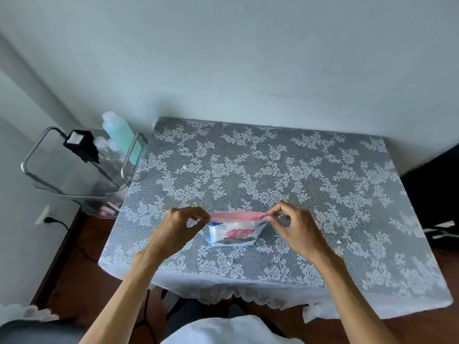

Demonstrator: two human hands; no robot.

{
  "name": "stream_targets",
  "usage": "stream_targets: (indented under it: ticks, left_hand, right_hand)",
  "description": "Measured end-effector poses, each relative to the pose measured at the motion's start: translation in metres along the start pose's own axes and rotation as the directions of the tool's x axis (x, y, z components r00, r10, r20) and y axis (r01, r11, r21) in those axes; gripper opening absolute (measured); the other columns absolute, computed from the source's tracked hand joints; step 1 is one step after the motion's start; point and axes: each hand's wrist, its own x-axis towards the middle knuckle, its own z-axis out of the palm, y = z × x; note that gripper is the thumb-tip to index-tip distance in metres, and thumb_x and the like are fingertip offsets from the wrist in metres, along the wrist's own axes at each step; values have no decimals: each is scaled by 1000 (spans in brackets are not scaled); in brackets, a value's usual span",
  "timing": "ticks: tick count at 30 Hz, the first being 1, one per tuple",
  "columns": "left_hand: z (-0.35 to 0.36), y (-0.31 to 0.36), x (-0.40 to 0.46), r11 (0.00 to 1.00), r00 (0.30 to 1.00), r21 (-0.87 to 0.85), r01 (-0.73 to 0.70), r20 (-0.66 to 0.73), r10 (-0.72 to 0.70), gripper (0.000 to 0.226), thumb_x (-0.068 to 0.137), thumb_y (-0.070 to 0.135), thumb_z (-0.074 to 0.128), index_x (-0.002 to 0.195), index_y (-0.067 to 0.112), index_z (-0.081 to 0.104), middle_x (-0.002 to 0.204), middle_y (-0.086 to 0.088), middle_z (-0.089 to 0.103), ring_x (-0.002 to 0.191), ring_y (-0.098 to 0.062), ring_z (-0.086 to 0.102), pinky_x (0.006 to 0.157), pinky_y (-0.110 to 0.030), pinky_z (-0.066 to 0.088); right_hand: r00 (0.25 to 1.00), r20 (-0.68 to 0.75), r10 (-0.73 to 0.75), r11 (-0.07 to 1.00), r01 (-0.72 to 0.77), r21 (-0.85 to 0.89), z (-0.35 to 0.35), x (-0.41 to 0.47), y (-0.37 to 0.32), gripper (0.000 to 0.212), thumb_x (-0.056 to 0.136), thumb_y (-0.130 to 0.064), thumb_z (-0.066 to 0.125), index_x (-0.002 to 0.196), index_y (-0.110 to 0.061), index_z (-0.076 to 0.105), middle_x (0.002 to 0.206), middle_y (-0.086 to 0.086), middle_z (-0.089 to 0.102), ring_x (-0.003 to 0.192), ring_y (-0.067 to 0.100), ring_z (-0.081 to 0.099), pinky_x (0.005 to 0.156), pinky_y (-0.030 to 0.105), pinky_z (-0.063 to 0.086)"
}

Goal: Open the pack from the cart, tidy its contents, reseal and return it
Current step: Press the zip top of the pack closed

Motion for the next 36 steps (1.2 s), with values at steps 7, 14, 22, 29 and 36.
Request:
stream_targets:
  ticks: [7, 14, 22, 29, 36]
  left_hand:
    - [5, -3, -1, 991, 999, -128, 44, -13, -46, 28, 87, 15, 72, 113, 23, 68, 99, 12, 74, 91, 10, 68, 81, -8, 53]
    - [5, -20, -3, 967, 988, -232, 100, -90, -124, 37, 83, 20, 78, 117, 29, 67, 101, 16, 75, 93, 3, 70, 85, -19, 57]
    - [50, -5, 3, 854, 959, -447, 266, 29, -283, 19, 80, 42, 74, 99, 44, 72, 100, 22, 74, 95, -1, 71, 86, -27, 58]
    - [50, -8, 12, 923, 981, -342, 179, -15, -196, 15, 85, 21, 74, 99, 26, 77, 95, 17, 76, 87, 4, 71, 78, -16, 56]
    - [51, -7, 13, 885, 984, -431, 179, 64, -168, 45, 78, 25, 82, 121, 25, 65, 115, 13, 72, 105, 0, 67, 91, -16, 53]
  right_hand:
    - [999, -21, 32, 999, -31, 30, 1, 6, 7, 13, 85, -25, 69, 93, -29, 59, 106, -3, 73, 90, 1, 66, 58, 4, 48]
    - [993, -94, 77, 996, -73, 43, -12, 9, 18, 35, 88, -23, 68, 122, -31, 62, 112, 1, 72, 61, 1, 66, 39, 14, 47]
    - [998, -33, 62, 997, -60, 51, -12, 17, 3, 31, 87, -19, 69, 118, -23, 66, 113, 3, 72, 85, 21, 72, 66, 36, 61]
    - [989, 14, -144, 957, 143, -252, -2, 26, -6, 55, 81, -55, 65, 127, -27, 58, 131, -4, 58, 119, 11, 50, 109, 43, 35]
    - [977, 135, -167, 925, 202, -321, 29, 50, -31, 31, 84, -45, 66, 111, -31, 67, 98, -12, 72, 81, 3, 62, 86, 34, 53]
